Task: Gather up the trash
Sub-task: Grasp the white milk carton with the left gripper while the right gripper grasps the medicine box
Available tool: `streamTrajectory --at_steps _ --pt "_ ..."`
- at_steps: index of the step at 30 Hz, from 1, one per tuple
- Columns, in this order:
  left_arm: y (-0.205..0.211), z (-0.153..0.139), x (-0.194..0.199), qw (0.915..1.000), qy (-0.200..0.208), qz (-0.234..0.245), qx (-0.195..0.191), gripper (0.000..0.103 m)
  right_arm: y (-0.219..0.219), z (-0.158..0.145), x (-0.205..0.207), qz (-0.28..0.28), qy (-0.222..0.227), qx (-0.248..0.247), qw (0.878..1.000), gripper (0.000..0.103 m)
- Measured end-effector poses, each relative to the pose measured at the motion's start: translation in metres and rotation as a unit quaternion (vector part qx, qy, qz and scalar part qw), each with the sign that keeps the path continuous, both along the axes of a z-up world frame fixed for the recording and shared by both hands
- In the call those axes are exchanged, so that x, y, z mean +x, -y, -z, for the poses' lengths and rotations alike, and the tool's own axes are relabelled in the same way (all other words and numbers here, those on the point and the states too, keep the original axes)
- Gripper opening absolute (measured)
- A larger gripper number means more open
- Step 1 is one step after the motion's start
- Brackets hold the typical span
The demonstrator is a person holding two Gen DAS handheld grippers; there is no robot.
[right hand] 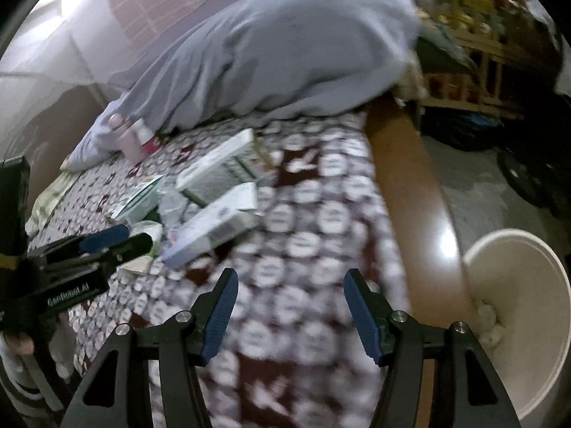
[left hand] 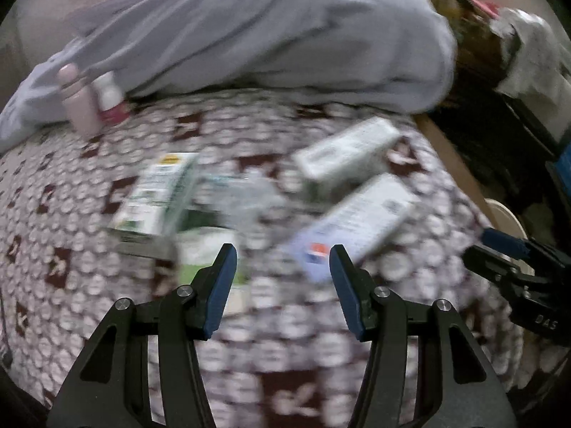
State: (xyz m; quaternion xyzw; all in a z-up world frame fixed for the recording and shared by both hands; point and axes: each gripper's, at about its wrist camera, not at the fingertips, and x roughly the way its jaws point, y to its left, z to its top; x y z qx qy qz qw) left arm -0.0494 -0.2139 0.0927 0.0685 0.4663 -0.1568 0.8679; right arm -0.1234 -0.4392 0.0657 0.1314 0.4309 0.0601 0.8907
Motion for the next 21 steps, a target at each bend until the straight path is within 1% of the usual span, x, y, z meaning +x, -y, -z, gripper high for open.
streamTrajectory --at_steps 2,6,8,10,16,19,21 --pt "-0.021 -0.001 0.013 0.9998 -0.001 -0.022 0.005 0.053 -0.012 -0.001 0.011 -0.012 -0.002 -0.005 1.0 0.06" --pt "-0.047 -0.004 0.034 0.9984 0.003 -0.055 0.008 0.053 -0.03 -0.003 0.03 -0.027 -0.002 -0.007 1.0 0.062" --pt "-0.056 -0.002 0.045 0.9977 -0.001 -0.067 0.01 0.054 -0.036 -0.002 0.038 -0.032 -0.008 -0.003 0.999 0.068" --pt "-0.063 0.001 0.057 0.9972 -0.007 -0.074 0.011 0.054 -0.043 0.002 0.047 -0.037 -0.015 0.004 0.999 0.069" --pt "-0.069 0.016 0.078 0.9967 -0.02 -0.075 0.025 0.054 -0.063 0.018 0.071 -0.033 -0.041 0.013 0.999 0.069" --pt "-0.071 0.024 0.086 0.9966 -0.028 -0.072 0.028 0.054 -0.076 0.024 0.086 -0.023 -0.046 0.006 0.999 0.079" --pt "-0.073 0.028 0.092 0.9966 -0.034 -0.071 0.027 0.054 -0.086 0.028 0.098 -0.014 -0.051 0.002 0.999 0.081"
